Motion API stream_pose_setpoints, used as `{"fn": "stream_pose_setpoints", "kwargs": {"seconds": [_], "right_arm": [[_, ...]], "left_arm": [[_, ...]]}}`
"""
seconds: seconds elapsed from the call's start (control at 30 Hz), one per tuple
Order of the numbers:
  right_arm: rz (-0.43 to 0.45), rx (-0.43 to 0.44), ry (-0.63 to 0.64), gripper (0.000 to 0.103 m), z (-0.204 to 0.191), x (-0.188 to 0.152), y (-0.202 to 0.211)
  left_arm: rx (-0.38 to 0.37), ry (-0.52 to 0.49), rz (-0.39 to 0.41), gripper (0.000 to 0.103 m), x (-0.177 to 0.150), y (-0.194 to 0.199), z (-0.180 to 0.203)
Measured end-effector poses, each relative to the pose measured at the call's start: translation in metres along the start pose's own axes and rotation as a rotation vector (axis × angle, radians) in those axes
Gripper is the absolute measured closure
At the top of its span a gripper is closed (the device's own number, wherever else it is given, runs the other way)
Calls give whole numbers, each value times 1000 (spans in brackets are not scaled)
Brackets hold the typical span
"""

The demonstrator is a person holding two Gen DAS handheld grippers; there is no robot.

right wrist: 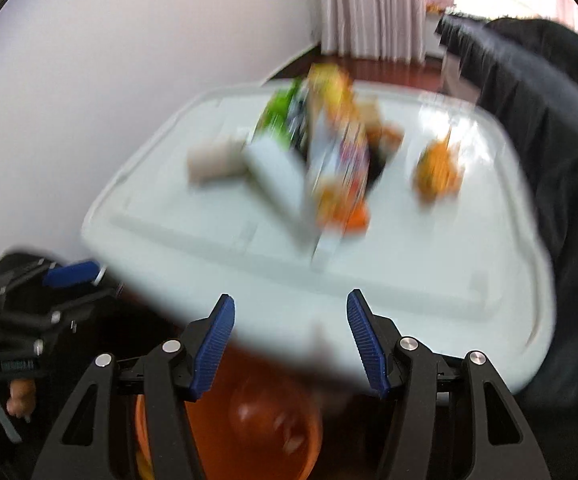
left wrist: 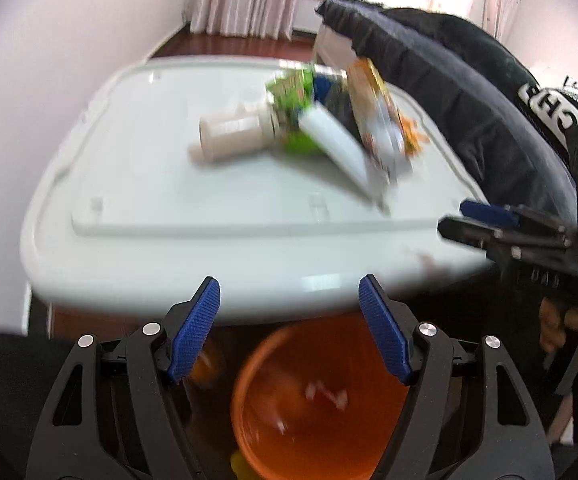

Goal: Collect trash
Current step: 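Grasp the orange juice pouch with the right tool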

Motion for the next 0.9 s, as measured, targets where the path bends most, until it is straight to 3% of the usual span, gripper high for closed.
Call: {"fn": "stream_pose_setpoints", "kwargs": {"seconds": [0.2,0.4,0.5,0.57,0.63,0.9], "right_arm": [[46,-62,-11,44,15,69,-35],[-26,-84,-49,42,13,95,-92],[-77,-63,-57,54,9,96,-105],[-51,-89,-12,67,4,95,-99],[-35,-94,-1,71,3,93,-92],[142,-69,-124,72,48,74,-14]], "left_arm": [[28,19,54,33,36,-22,-9],[45,63,9,32,24,-42,-25],[31,76,-5,32,21,-44,-26],[26,72,-3,32,22,-45,-25],[16,75,-4,32,21,-46,-21],[-50,154,-18,33,32,-67,9]]}}
Point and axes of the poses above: each gripper's, at about its wrist camera, not at the fingertips, and y roughly against the way its jaws point, z to its right, x to its top, the point moved 1 cm from there along -y, roughly the way its jaws point, and after that the axes turned 10 degrees about -x, right-handed, at the moved point
